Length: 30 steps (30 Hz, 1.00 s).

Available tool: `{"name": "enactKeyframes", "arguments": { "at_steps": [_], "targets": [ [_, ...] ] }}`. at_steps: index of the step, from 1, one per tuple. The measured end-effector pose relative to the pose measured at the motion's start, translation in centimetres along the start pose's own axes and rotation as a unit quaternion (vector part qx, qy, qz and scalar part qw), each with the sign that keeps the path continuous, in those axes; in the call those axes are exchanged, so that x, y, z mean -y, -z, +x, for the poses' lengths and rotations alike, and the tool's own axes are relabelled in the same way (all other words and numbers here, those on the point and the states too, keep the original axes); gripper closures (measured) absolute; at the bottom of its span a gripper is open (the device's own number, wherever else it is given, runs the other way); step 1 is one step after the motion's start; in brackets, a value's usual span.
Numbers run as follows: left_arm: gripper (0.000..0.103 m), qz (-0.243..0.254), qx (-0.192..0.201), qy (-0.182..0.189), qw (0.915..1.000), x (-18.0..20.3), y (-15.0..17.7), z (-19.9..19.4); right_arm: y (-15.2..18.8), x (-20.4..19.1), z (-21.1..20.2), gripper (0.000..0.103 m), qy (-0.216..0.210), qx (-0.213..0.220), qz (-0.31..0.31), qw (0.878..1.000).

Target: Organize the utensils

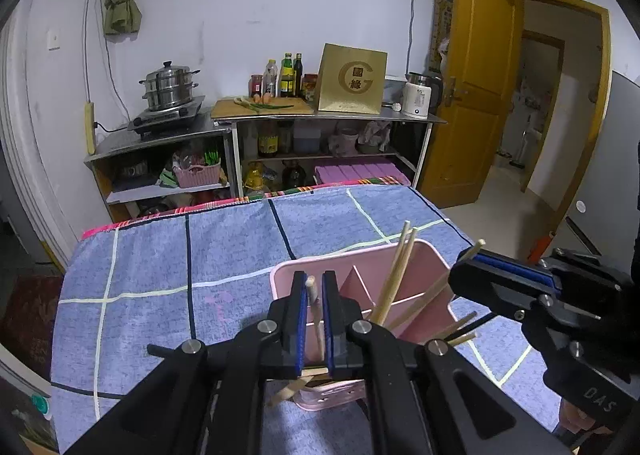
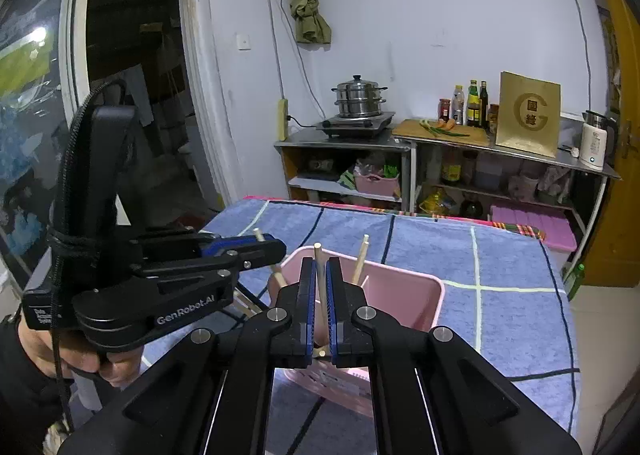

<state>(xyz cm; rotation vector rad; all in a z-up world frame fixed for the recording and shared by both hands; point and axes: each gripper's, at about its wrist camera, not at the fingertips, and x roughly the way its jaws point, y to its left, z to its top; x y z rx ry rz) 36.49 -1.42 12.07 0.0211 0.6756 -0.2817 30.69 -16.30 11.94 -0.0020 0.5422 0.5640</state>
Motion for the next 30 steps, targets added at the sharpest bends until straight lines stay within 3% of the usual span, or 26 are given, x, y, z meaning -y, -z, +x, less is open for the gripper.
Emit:
{"name": "enactKeyframes", "arguments": {
  "at_steps": [2, 7, 16, 25, 30],
  "targets": [
    [0.094, 0.000, 0.002, 0.001, 1.0000, 0.0, 0.0, -0.5, 0.0, -0.1, -0.4, 0.091, 0.000, 0.002, 0.000, 1.000],
    [0.087, -0.002, 0.011, 0.002, 0.9999, 0.3, 0.4, -2.1, 0.2, -0.2, -1.7, 0.090, 0.004, 0.011, 0.000, 1.000],
    [0.086, -0.008, 0.043, -0.002, 0.9990, 0.8, 2.1, -7.2, 1.8, -0.8, -5.7, 0.081, 0.013, 0.031, 0.000, 0.999],
    [0.073, -0.012, 0.080, 0.006, 0.9967, 2.3, 7.2, -12.7, 5.4, -2.5, -9.8, 0.080, 0.020, 0.050, -0.004, 0.999],
    [0.070, -0.024, 0.079, 0.007, 0.9965, 2.9, 11.5, -13.8, 8.3, -3.6, -10.9, 0.080, 0.026, 0.044, -0.009, 0.999]
  ]
}}
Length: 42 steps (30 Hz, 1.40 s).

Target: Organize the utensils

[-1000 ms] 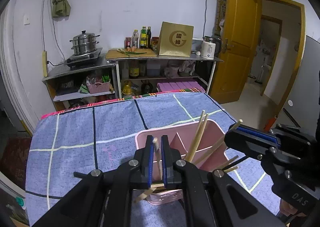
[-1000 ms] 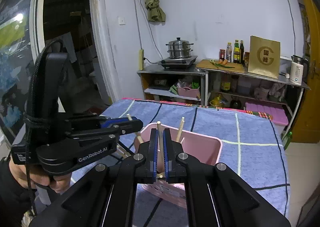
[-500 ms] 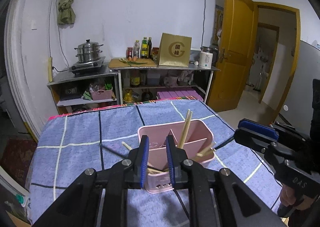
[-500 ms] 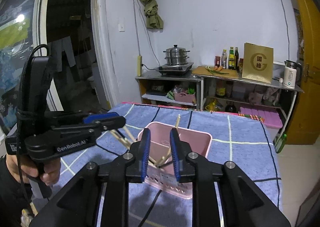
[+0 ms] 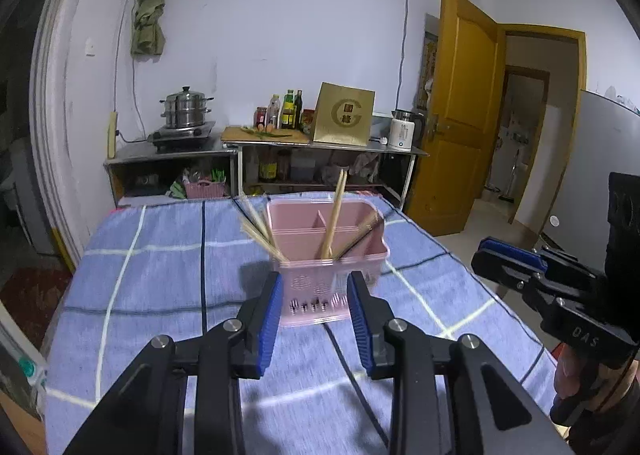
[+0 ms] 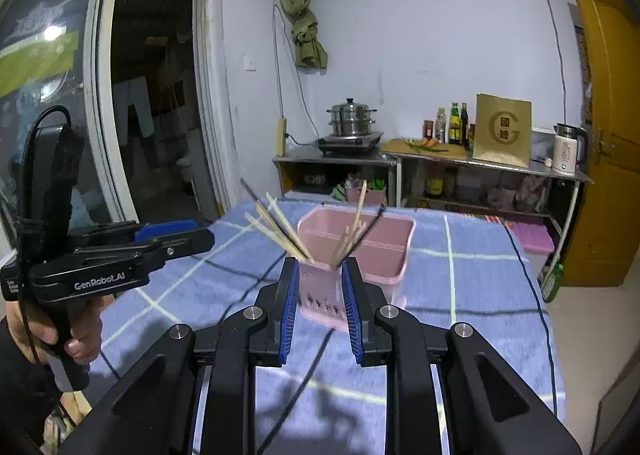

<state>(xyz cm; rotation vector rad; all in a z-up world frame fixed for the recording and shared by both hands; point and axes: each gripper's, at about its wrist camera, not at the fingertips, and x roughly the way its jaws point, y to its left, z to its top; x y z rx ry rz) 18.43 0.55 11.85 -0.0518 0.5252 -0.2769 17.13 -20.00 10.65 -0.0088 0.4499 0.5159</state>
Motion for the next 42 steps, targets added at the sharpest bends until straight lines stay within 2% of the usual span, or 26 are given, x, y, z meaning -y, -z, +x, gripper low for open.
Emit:
{"name": "enactKeyframes", "arguments": {
  "at_steps": [8, 18, 29, 42],
  "targets": [
    [0.070, -0.013, 0.000, -0.021, 0.9997, 0.8, 5.8, -2.1, 4.4, -1.2, -1.8, 0.080, 0.005, -0.014, 0.010, 1.000],
    [0.070, -0.026, 0.017, -0.041, 0.9987, 1.9, 9.9, -4.7, 7.8, -2.0, -3.9, 0.079, 0.024, -0.020, 0.020, 0.999],
    [0.070, -0.034, 0.006, -0.046, 0.9984, 2.4, 12.7, -5.8, 9.7, -3.8, -5.0, 0.079, 0.035, -0.020, 0.006, 0.999],
    [0.070, -0.038, 0.001, -0.054, 0.9978, 2.3, 13.3, -5.5, 10.0, -3.9, -5.3, 0.077, 0.038, -0.020, 0.010, 0.999]
  ]
}}
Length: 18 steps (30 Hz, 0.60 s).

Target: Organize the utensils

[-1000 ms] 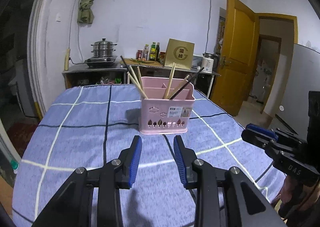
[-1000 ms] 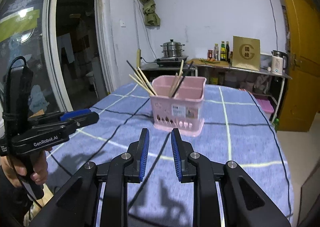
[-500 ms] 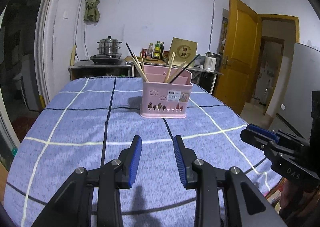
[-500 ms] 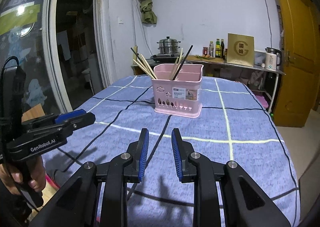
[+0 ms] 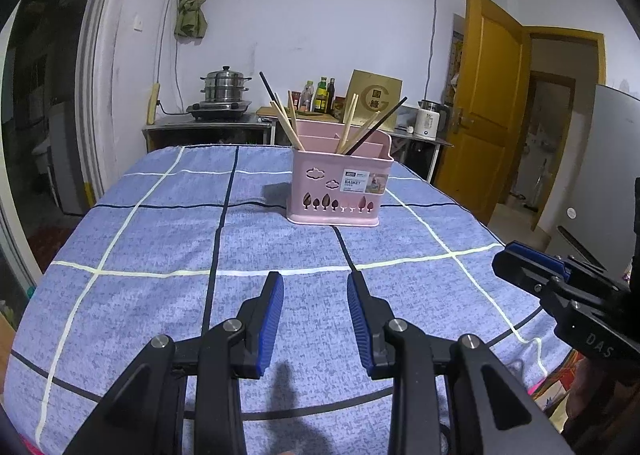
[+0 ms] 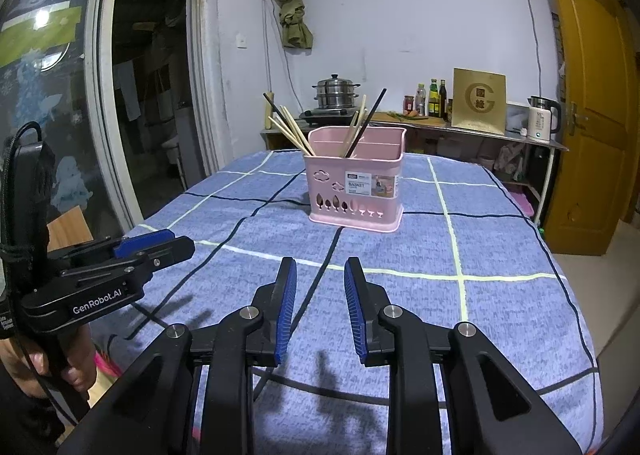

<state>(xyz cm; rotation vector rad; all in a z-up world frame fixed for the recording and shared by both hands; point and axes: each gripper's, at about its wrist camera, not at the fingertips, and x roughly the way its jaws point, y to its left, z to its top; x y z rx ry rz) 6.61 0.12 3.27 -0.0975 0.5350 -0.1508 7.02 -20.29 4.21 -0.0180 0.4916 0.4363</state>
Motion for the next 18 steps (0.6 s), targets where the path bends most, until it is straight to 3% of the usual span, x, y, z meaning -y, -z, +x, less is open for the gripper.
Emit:
{"name": "enactKeyframes", "arguments": {
  "at_steps": [18],
  "targets": [
    [0.070, 0.001, -0.008, -0.001, 1.0000, 0.40, 0.47, 0.42, 0.18, 0.05, 0.43, 0.075, -0.001, -0.006, 0.003, 1.000]
  ]
}}
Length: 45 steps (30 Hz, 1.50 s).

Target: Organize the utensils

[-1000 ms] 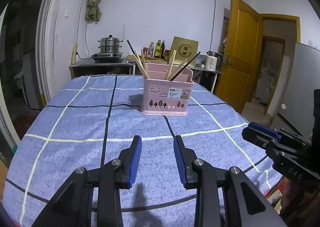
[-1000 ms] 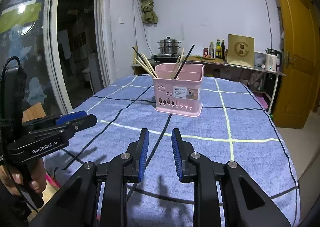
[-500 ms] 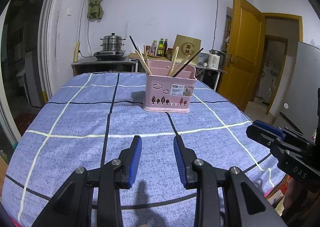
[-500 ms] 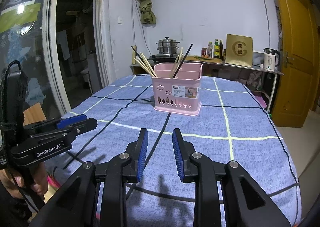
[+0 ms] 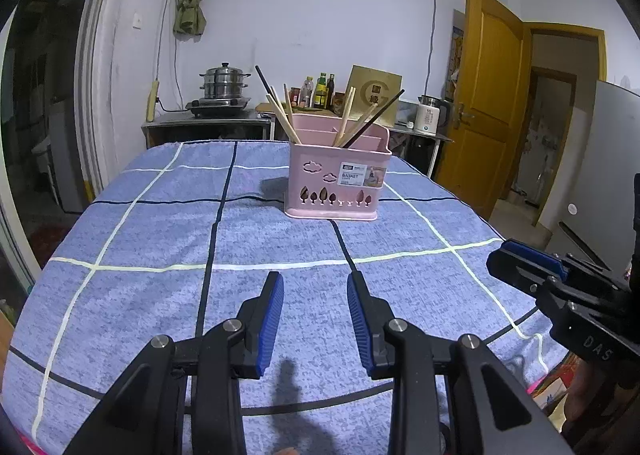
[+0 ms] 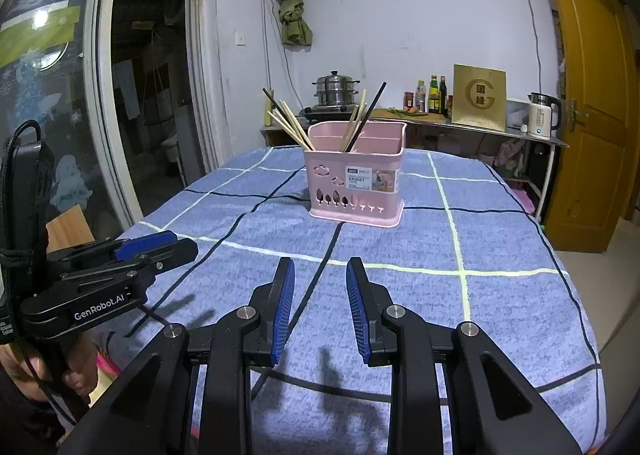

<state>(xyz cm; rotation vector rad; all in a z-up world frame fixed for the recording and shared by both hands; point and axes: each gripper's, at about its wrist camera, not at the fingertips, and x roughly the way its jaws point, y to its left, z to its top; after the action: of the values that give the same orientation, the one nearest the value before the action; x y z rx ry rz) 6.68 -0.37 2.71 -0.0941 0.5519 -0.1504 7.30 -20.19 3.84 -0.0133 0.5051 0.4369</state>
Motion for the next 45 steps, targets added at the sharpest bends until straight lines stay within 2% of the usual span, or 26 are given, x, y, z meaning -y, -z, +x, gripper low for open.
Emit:
{"name": "enactKeyframes", "arguments": {
  "at_steps": [45],
  "targets": [
    [0.070, 0.007, -0.005, -0.008, 0.9999, 0.29, 0.45, 0.29, 0.04, -0.17, 0.23, 0.075, -0.002, -0.002, 0.000, 1.000]
  ]
}}
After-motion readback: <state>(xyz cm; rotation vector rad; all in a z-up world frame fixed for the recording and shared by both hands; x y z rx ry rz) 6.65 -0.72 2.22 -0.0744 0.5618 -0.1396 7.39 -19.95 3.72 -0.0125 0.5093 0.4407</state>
